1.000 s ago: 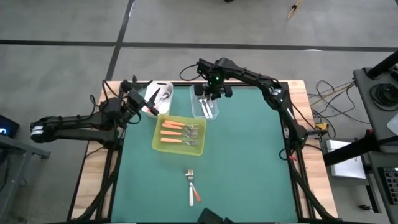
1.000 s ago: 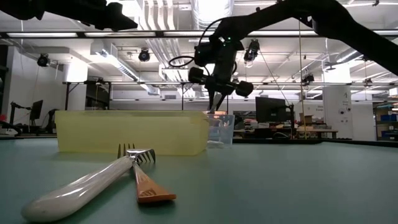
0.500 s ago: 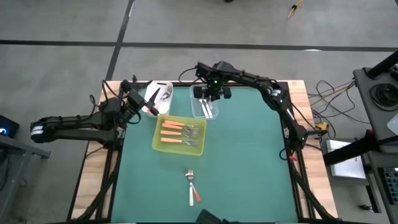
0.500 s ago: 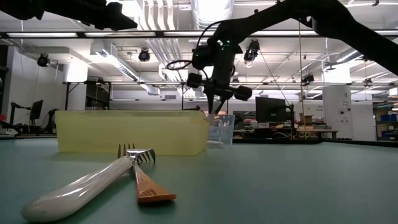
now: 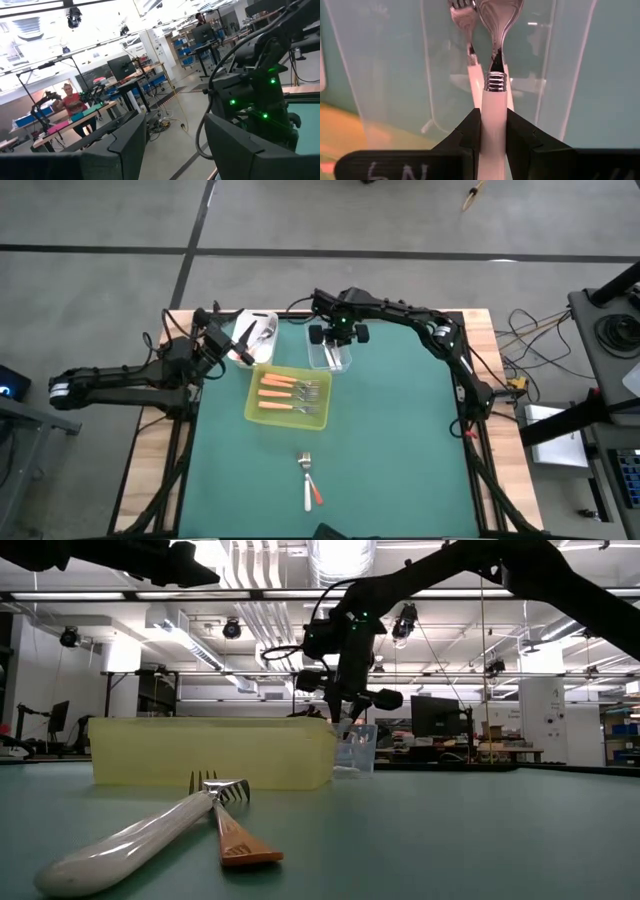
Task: Sort silverware by color (type)
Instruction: Put the white fork into the transparent bin
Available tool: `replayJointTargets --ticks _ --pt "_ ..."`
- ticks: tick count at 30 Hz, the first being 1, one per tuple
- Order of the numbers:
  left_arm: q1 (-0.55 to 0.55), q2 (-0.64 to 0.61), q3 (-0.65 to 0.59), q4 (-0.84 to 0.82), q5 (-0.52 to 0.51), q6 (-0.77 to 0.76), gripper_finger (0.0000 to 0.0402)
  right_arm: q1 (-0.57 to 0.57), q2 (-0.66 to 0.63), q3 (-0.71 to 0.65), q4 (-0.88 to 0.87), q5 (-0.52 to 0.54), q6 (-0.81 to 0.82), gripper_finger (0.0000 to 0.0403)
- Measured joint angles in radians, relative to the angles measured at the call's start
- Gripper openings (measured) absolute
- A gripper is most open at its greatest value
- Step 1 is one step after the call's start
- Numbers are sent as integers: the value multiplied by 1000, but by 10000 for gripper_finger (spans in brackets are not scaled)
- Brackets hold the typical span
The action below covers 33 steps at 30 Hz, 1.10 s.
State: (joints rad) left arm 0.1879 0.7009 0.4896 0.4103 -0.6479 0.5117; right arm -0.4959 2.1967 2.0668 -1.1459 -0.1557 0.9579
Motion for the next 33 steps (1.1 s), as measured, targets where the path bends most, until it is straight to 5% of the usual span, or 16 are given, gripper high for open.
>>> replayJointTargets --ticks 33 --pt "0 -56 1 -37 -1 0 185 21 0 -126 143 54 20 51"
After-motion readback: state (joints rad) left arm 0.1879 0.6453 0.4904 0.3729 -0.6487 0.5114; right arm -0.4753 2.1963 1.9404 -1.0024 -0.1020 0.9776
